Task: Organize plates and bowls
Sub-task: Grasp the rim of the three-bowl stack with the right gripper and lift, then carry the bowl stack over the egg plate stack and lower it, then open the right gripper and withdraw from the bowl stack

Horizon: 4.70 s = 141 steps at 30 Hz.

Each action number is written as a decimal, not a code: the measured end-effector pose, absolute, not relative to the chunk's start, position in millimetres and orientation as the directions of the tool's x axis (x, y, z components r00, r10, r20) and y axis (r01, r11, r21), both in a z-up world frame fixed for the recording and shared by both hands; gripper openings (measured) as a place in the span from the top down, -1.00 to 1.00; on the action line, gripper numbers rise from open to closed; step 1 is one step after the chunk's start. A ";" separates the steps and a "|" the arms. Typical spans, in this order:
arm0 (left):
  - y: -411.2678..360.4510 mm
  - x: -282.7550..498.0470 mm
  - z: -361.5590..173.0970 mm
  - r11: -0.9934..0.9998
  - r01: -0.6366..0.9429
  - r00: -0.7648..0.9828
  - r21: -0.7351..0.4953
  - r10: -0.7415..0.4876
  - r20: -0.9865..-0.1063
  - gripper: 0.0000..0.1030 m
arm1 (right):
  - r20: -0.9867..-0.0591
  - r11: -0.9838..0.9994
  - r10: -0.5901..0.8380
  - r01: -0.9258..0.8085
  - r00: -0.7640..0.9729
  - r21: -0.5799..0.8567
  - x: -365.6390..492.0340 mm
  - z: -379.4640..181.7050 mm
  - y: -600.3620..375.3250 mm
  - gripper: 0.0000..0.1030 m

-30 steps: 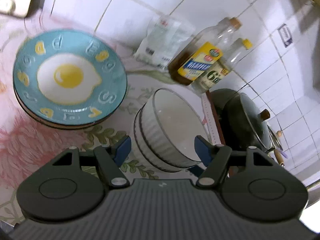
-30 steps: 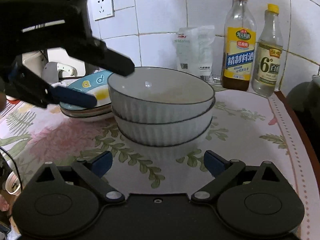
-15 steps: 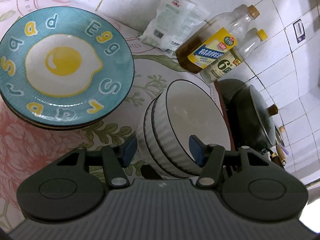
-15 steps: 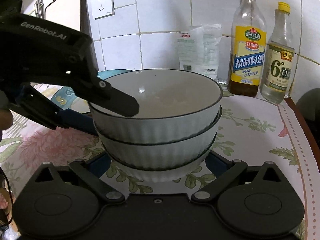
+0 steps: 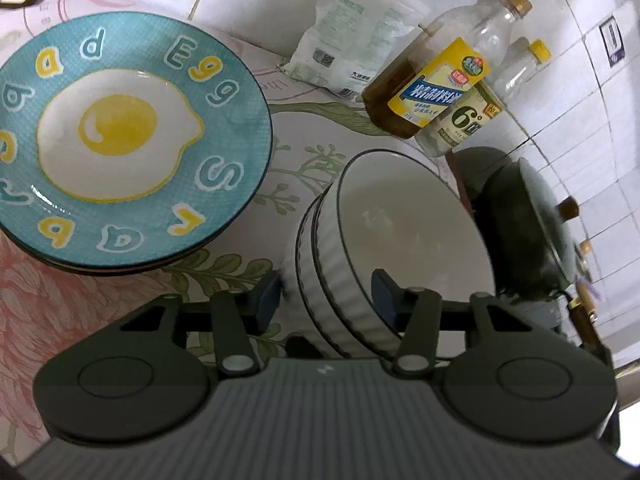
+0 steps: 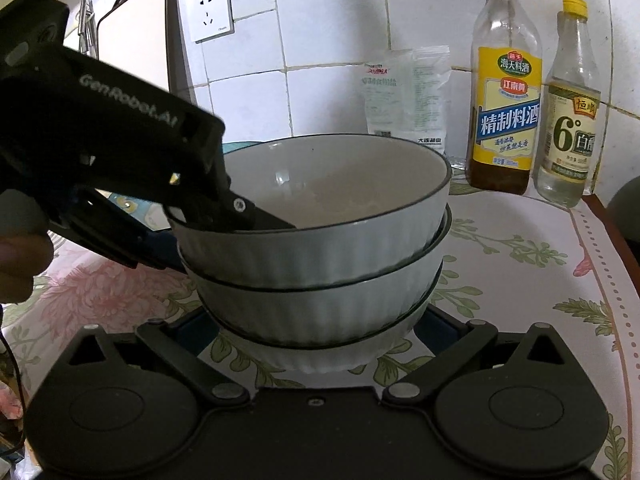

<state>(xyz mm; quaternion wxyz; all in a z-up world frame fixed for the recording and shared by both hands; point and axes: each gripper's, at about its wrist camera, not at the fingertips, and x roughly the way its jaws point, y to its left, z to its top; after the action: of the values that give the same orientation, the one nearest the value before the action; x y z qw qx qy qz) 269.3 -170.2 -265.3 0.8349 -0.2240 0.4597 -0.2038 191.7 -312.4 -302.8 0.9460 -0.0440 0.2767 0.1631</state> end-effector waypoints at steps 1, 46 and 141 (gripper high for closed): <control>-171.2 268.3 -265.1 0.823 0.138 0.497 -0.550 -0.538 -0.681 0.12 | -0.536 0.943 0.282 -0.333 0.796 0.002 190.9 -303.0 -311.7 -1.00; -123.3 151.4 -153.0 0.887 0.250 0.584 -0.388 -0.458 -0.671 0.14 | -0.423 0.918 0.338 -0.393 0.840 -0.048 94.5 -226.2 -245.1 -0.98; -34.9 307.4 -188.7 0.949 -0.013 0.622 -0.314 -0.238 -0.746 0.04 | -0.595 0.899 0.347 -0.438 0.725 -0.009 246.3 -231.4 -175.0 -0.98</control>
<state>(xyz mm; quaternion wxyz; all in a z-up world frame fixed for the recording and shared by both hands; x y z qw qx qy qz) 307.4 -34.9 -188.7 0.8886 -0.1461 0.4301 -0.0632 246.3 -175.0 -231.4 0.9256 -0.0748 0.3045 0.2119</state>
